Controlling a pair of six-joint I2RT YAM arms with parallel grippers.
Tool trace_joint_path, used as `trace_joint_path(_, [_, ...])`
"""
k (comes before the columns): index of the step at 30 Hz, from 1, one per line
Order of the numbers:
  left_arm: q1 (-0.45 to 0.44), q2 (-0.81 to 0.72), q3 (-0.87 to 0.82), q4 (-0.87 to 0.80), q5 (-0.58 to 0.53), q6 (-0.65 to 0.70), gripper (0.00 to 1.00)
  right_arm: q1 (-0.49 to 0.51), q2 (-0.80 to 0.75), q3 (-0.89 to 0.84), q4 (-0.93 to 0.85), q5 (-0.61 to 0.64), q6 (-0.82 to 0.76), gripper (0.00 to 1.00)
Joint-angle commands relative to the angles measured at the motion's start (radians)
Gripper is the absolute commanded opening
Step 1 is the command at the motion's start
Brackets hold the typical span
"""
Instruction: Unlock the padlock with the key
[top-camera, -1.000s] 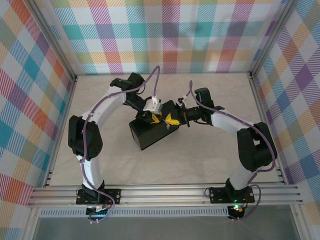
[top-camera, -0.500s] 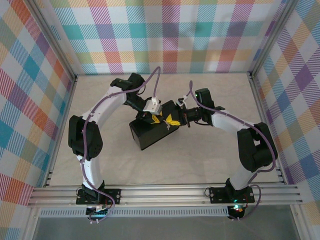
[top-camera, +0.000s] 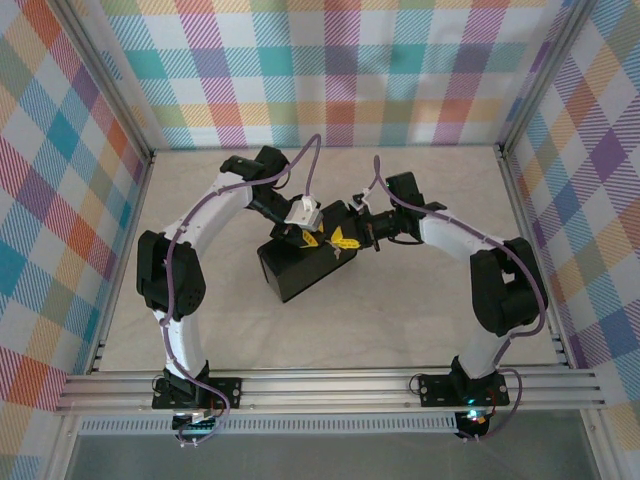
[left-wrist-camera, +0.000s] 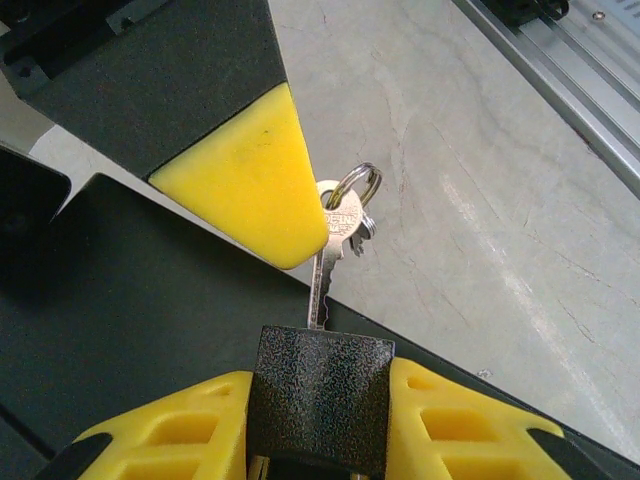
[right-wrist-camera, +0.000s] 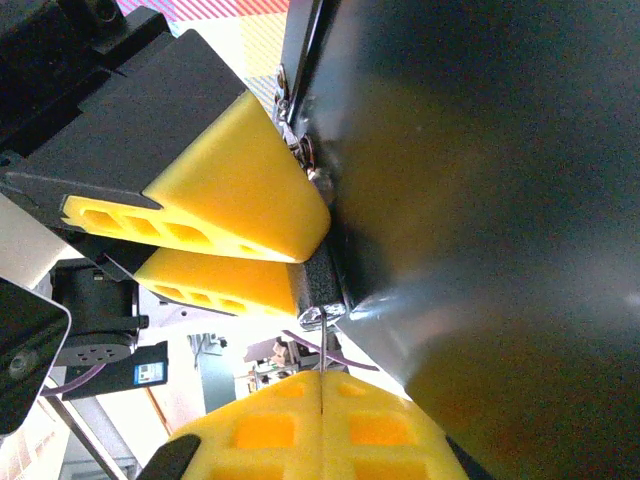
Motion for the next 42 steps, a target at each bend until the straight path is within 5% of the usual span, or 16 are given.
trace_joint_path(1, [-0.020,0.043,0.012,-0.012,0.044,-0.004,0.31,0.053,0.024,0.044,-0.004,0.005,-0.046,0.00])
trace_joint_path(25, [-0.025,0.057,0.005,0.006,0.069,-0.062,0.31,0.087,-0.015,-0.044,0.255,0.136,0.103,0.00])
trace_joint_path(38, [-0.020,0.051,0.009,-0.040,0.054,-0.025,0.27,0.029,-0.013,-0.038,0.182,0.067,0.029,0.00])
trace_joint_path(42, [-0.011,0.050,0.004,-0.005,0.011,-0.062,0.31,0.016,-0.013,0.004,0.027,0.011,-0.112,0.00])
